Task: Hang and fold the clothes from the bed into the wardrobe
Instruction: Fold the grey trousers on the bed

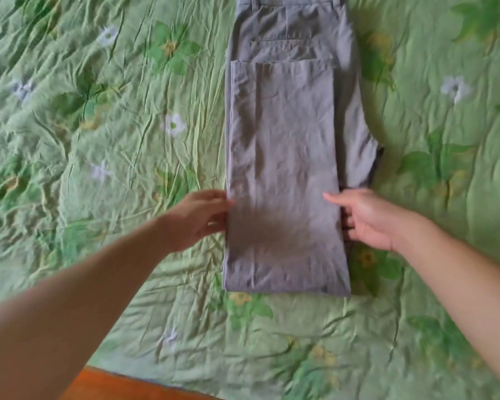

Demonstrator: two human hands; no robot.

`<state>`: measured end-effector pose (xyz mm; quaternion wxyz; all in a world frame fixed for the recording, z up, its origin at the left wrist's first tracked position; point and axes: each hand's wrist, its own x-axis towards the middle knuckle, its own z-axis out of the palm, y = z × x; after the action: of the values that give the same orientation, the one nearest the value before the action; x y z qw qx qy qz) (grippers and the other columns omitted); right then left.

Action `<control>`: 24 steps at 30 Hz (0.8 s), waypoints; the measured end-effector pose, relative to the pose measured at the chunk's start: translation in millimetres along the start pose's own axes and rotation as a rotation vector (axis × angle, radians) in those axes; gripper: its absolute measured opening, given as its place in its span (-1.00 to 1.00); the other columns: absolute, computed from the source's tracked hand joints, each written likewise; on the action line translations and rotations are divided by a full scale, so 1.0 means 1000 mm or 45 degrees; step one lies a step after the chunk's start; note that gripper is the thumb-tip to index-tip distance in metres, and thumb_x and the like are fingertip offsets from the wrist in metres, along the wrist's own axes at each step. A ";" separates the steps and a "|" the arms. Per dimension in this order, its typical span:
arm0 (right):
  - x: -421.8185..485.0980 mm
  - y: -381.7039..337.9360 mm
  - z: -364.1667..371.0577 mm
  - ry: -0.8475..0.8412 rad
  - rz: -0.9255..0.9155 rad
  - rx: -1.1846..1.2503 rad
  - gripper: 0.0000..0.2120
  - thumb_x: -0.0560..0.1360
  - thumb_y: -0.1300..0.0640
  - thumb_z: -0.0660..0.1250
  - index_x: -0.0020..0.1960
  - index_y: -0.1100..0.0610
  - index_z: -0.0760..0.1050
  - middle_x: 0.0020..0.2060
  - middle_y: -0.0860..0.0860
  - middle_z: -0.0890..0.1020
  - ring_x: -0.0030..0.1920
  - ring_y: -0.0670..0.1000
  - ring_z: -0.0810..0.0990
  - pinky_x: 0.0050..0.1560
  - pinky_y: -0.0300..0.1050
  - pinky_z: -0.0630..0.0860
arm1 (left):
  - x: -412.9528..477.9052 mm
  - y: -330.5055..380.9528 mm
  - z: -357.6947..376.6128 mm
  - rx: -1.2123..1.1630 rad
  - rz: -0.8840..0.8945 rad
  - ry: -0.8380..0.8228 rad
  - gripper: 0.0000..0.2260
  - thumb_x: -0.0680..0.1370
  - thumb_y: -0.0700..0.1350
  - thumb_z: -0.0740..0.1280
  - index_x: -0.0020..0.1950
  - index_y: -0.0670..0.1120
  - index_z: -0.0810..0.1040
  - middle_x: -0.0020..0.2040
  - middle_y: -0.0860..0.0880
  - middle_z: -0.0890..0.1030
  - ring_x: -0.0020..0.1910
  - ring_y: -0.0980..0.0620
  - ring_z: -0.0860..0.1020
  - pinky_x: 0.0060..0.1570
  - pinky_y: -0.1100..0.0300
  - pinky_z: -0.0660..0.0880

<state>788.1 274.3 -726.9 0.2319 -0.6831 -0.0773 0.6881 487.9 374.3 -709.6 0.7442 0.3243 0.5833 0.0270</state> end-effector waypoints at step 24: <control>-0.091 0.179 0.054 0.146 0.199 -0.168 -0.88 0.62 0.07 0.35 0.09 0.10 0.51 0.10 0.11 0.68 0.18 0.16 0.62 0.18 0.11 0.45 | -0.091 -0.188 0.041 0.189 -0.160 0.244 -0.85 0.56 -0.19 0.40 0.03 -0.28 0.63 0.04 -0.34 0.67 0.03 -0.26 0.66 0.18 -0.22 0.56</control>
<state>693.7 88.8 -717.5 0.1363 -0.7392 -0.0555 0.6573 431.9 169.5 -724.5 0.6594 0.3372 0.6712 -0.0318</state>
